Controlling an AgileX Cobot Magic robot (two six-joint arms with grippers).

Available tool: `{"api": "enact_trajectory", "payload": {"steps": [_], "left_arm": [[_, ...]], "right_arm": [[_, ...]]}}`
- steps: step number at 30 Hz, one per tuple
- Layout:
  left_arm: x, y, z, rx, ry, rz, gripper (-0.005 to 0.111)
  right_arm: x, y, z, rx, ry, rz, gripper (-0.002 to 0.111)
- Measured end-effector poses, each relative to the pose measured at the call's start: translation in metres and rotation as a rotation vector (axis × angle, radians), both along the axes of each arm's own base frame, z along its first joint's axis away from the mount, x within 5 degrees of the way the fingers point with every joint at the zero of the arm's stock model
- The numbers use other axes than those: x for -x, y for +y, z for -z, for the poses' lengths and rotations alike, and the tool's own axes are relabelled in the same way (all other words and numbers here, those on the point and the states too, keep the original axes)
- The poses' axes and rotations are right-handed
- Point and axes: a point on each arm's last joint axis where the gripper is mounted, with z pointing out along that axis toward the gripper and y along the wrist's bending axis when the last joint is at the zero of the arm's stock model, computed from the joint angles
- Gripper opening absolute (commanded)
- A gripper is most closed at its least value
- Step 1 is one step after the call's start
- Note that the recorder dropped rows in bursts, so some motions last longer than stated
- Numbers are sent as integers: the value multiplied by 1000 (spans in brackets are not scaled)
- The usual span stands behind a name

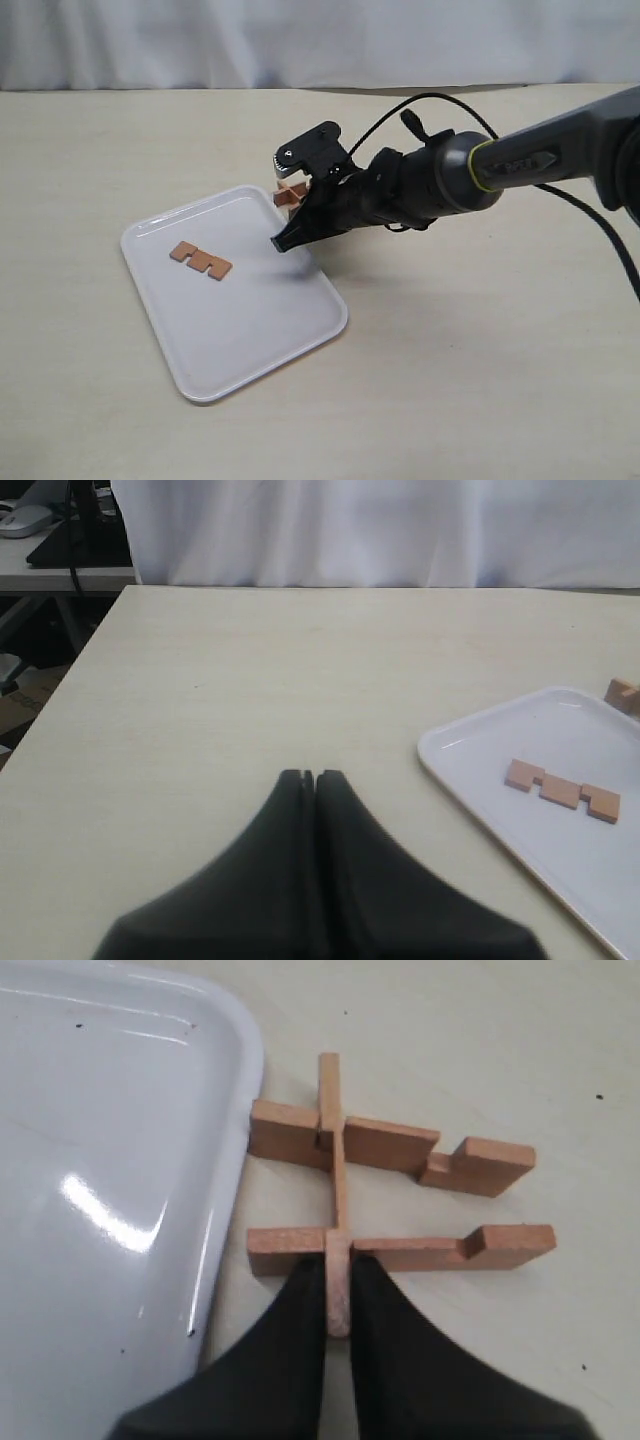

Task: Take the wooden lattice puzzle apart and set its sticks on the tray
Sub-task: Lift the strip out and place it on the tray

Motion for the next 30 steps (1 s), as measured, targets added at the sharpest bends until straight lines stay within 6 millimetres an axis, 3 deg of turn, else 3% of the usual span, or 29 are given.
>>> {"api": "enact_trajectory", "payload": {"steps": [8, 18, 23, 30], "left_arm": [[0, 0, 0, 0, 0, 0, 0], [0, 0, 0, 0, 0, 0, 0], [0, 0, 0, 0, 0, 0, 0], [0, 0, 0, 0, 0, 0, 0]], "right_arm": [[2, 2, -12, -10, 2, -27, 5], [20, 2, -79, -43, -107, -52, 5], [39, 29, -105, -64, -124, -154, 5], [53, 76, -88, -57, 8, -369, 5]]}}
